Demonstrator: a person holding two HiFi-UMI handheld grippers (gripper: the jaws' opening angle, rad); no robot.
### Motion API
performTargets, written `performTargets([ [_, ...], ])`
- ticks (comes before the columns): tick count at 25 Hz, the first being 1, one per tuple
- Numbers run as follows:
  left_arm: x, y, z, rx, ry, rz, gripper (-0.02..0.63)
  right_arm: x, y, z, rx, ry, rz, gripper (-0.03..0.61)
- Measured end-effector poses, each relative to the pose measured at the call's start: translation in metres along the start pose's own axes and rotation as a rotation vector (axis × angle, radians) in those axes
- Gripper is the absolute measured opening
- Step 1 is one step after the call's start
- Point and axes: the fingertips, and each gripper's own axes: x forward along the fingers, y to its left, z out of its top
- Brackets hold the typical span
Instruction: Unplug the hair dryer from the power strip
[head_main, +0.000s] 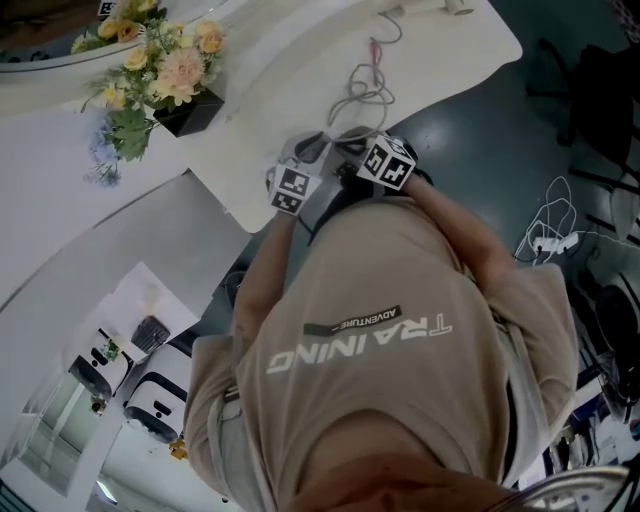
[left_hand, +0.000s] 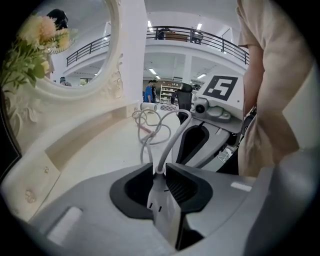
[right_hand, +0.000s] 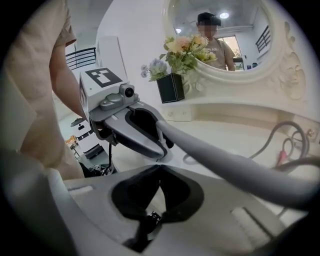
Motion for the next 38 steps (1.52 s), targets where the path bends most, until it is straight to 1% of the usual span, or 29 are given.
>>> performTargets([
  [4, 0.0, -0.001, 0.002, 0.03, 0.019, 0.004, 0.078, 0.001, 0.001, 0.0, 0.027, -0.002, 0.012, 0.005],
  [8, -0.001, -0.002, -0.001, 0.056, 0.037, 0.012, 0.071, 0.002, 0.001, 0.0, 0.026, 0.009, 0.015, 0.005],
  [17, -0.006, -0.003, 0.0, 0.049, 0.029, 0.06, 0.061, 0.002, 0.002, 0.0, 0.029, 0.01, 0.016, 0.005],
  [19, -0.008, -0.002, 0.001, 0.033, 0.017, 0.065, 0.061, 0.003, 0.004, 0.001, 0.033, 0.005, 0.022, 0.005],
  [22, -0.015, 0.0, 0.013, 0.005, -0.024, 0.083, 0.061, 0.004, 0.004, 0.001, 0.012, 0.016, 0.026, 0.005],
  [24, -0.018, 0.004, 0.022, 0.005, -0.04, 0.091, 0.061, 0.004, 0.003, 0.002, 0.01, 0.017, 0.031, 0.005],
  [27, -0.017, 0.005, 0.031, 0.017, -0.05, 0.082, 0.061, 0.005, 0.002, 0.003, 0.019, 0.011, 0.035, 0.005],
  [30, -0.017, 0.005, 0.038, 0.002, -0.058, 0.066, 0.061, 0.003, 0.004, 0.005, -0.003, 0.016, 0.048, 0.005],
  [34, -0.023, 0.002, 0.046, -0.027, -0.06, 0.055, 0.063, -0.023, 0.024, 0.019, 0.029, -0.049, 0.136, 0.005],
  [36, -0.025, 0.005, 0.053, -0.018, -0.062, 0.063, 0.063, -0.048, 0.025, 0.032, 0.024, -0.102, 0.14, 0.005],
  [38, -0.025, 0.008, 0.059, 0.005, -0.063, 0.075, 0.063, -0.076, 0.019, 0.05, 0.029, -0.179, 0.126, 0.005],
])
